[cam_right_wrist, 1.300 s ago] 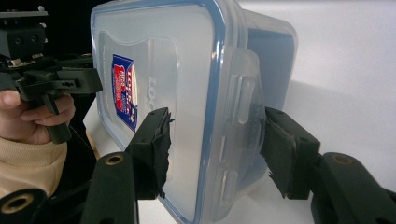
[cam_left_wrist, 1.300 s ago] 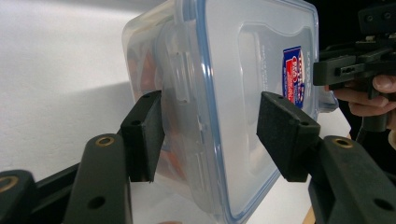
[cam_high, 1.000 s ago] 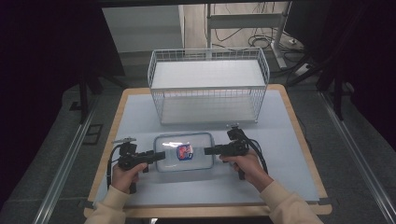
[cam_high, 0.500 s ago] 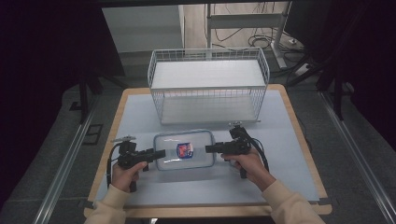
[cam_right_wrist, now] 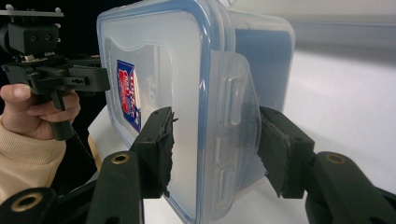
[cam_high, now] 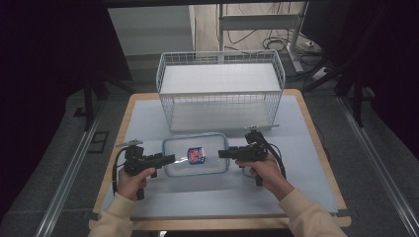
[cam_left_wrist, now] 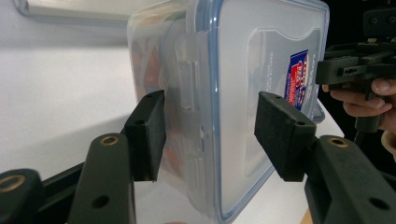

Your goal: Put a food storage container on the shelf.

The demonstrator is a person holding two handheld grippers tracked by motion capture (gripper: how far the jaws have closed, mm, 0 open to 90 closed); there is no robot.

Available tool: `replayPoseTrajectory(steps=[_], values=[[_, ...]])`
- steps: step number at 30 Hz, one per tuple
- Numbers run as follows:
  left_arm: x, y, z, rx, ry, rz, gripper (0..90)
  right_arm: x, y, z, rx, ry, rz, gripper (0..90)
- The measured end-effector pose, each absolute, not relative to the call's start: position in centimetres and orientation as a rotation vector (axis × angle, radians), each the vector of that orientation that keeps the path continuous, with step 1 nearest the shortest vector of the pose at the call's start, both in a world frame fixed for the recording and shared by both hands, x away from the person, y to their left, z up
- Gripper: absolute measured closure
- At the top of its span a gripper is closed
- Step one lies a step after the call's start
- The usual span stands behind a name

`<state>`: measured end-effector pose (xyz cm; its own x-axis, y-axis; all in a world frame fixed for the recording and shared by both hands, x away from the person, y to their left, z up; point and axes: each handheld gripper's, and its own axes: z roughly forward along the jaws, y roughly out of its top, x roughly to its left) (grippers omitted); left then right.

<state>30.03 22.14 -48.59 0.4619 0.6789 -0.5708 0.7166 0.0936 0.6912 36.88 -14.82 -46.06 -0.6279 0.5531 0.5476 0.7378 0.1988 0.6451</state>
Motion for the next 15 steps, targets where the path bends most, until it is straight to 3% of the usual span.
replayPoseTrajectory(steps=[15], values=[[31.0,21.4,-45.7,1.627,1.186,-0.003,45.3,37.0,-15.9,-43.8,-1.220,-2.282,-1.495,49.4]])
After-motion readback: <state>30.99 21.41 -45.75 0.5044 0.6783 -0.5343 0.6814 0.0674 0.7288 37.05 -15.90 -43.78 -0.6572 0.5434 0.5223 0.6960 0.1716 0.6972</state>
